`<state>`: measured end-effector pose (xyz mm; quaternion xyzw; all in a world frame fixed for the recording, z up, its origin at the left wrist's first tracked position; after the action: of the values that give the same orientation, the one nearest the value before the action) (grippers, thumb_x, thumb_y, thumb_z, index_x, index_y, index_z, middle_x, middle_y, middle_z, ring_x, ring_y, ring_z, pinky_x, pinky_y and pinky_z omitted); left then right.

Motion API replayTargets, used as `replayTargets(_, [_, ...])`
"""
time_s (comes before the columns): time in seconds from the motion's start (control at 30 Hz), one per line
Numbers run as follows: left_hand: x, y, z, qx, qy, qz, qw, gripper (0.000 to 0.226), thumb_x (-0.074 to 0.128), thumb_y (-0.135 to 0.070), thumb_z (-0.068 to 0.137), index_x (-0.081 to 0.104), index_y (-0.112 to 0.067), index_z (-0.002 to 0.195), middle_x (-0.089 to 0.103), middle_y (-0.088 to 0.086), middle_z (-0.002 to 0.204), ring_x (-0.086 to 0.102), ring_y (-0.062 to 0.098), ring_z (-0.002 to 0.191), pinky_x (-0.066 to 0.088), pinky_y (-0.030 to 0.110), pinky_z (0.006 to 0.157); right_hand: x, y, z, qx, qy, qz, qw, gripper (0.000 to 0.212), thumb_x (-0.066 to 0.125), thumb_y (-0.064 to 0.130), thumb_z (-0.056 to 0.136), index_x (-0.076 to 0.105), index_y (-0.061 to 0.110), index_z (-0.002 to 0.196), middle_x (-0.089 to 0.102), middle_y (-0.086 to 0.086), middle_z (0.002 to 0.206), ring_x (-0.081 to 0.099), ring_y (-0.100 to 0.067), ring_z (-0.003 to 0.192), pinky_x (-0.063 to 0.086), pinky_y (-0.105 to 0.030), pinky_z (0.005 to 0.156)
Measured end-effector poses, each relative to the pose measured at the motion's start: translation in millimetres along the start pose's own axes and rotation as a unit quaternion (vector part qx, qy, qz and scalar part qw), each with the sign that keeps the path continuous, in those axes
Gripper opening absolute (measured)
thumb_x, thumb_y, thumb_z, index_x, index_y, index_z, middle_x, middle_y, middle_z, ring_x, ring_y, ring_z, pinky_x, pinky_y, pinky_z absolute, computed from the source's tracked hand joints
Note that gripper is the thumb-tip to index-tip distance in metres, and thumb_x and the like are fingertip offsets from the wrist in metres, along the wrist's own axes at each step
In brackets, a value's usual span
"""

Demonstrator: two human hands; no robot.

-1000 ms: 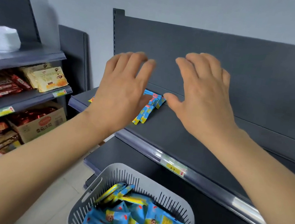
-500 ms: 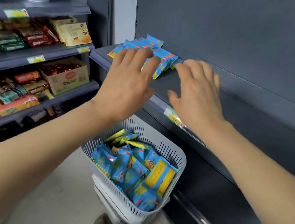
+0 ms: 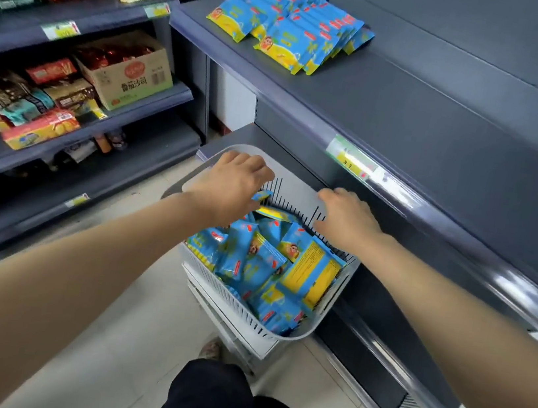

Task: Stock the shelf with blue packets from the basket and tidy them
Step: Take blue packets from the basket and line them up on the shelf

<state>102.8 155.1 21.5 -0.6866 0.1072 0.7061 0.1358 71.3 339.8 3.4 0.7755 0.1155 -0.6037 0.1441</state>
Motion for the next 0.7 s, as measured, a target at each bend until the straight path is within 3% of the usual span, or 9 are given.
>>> replayTargets(0.07, [16.9,2.7,2.0,0.000,0.033,-0.004,0.999,0.052,0.061,-0.030,0.085,0.043,-0.018,0.132,0.046,0.004,0.126,0.040,0.024,0.120,0.020,0.032,0.102,22.1,-5.6,2.7,0.017,0.069,0.019,0.997,0.037,0.061,0.019,0.085,0.048,0.007,0.118,0.054,-0.014,0.117,0.053,-0.031,0.102,0.047,-0.038,0.077])
replayTargets(0.17, [38.1,7.8,3.3,-0.003,0.069,-0.011,0.998,0.050,0.060,-0.031,0.086,0.043,-0.018,0.131,0.046,0.004,0.127,0.040,0.024,0.119,0.018,0.031,0.100,51.8,-11.6,5.1,0.039,0.160,0.004,0.986,0.027,0.056,0.010,0.084,0.048,0.007,0.110,0.057,-0.010,0.102,0.053,-0.025,0.084,0.041,-0.030,0.057])
replayTargets(0.23, [49.8,13.2,4.1,-0.013,0.095,-0.018,0.995,0.049,0.060,-0.031,0.087,0.044,-0.019,0.131,0.045,0.004,0.128,0.040,0.024,0.121,0.020,0.033,0.102,68.0,-14.3,9.0,0.043,0.202,0.002,0.978,0.044,0.056,0.008,0.084,0.043,0.007,0.125,0.057,-0.012,0.114,0.056,-0.025,0.093,0.048,-0.033,0.065])
replayTargets(0.33, [68.0,22.4,5.3,-0.020,0.144,-0.015,0.989,0.048,0.061,-0.029,0.087,0.043,-0.019,0.130,0.046,0.004,0.127,0.042,0.025,0.121,0.026,0.036,0.101,82.7,-15.2,15.6,0.032,0.235,0.013,0.971,0.078,0.057,0.005,0.081,0.018,0.017,0.148,0.050,-0.014,0.132,0.055,-0.028,0.110,0.053,-0.039,0.084])
replayTargets(0.4, [80.0,29.8,7.0,-0.029,0.168,-0.019,0.985,0.047,0.060,-0.028,0.088,0.043,-0.019,0.130,0.047,0.004,0.128,0.043,0.026,0.120,0.030,0.037,0.100,88.3,-14.3,19.8,0.026,0.252,0.028,0.967,0.086,0.055,0.002,0.080,0.010,0.026,0.149,0.052,-0.016,0.125,0.059,-0.027,0.098,0.053,-0.037,0.071])
replayTargets(0.47, [90.8,35.8,9.6,-0.040,0.183,-0.032,0.982,0.048,0.060,-0.028,0.088,0.042,-0.019,0.132,0.047,0.004,0.129,0.044,0.026,0.121,0.030,0.037,0.101,91.8,-12.6,22.6,0.016,0.259,0.005,0.966,0.077,0.056,0.002,0.081,0.022,0.021,0.147,0.054,-0.016,0.118,0.059,-0.027,0.090,0.049,-0.035,0.066])
replayTargets(0.57, [107.5,41.9,15.4,-0.049,0.201,-0.060,0.977,0.047,0.060,-0.028,0.088,0.044,-0.019,0.131,0.049,0.002,0.131,0.045,0.025,0.121,0.031,0.037,0.101,96.0,-11.2,24.4,-0.007,0.283,-0.045,0.958,0.052,0.066,0.013,0.081,0.049,0.007,0.130,0.056,-0.017,0.125,0.058,-0.030,0.108,0.050,-0.037,0.085])
replayTargets(0.7, [129.3,46.4,24.8,-0.061,0.255,-0.081,0.962,0.055,0.064,-0.027,0.085,0.041,-0.019,0.135,0.048,0.004,0.136,0.046,0.027,0.123,0.036,0.038,0.102,88.4,-7.9,26.3,-0.030,0.302,-0.064,0.951,0.050,0.068,0.016,0.081,0.054,0.011,0.129,0.055,-0.010,0.128,0.053,-0.028,0.116,0.049,-0.038,0.093])
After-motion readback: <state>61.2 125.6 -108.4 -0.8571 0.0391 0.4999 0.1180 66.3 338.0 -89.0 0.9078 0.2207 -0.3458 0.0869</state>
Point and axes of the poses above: each hand's wrist, its own z-axis towards the middle knuckle, its own x-axis out of the palm, y = z × x, the point moved 3 cm from there along z, towards the middle knuckle
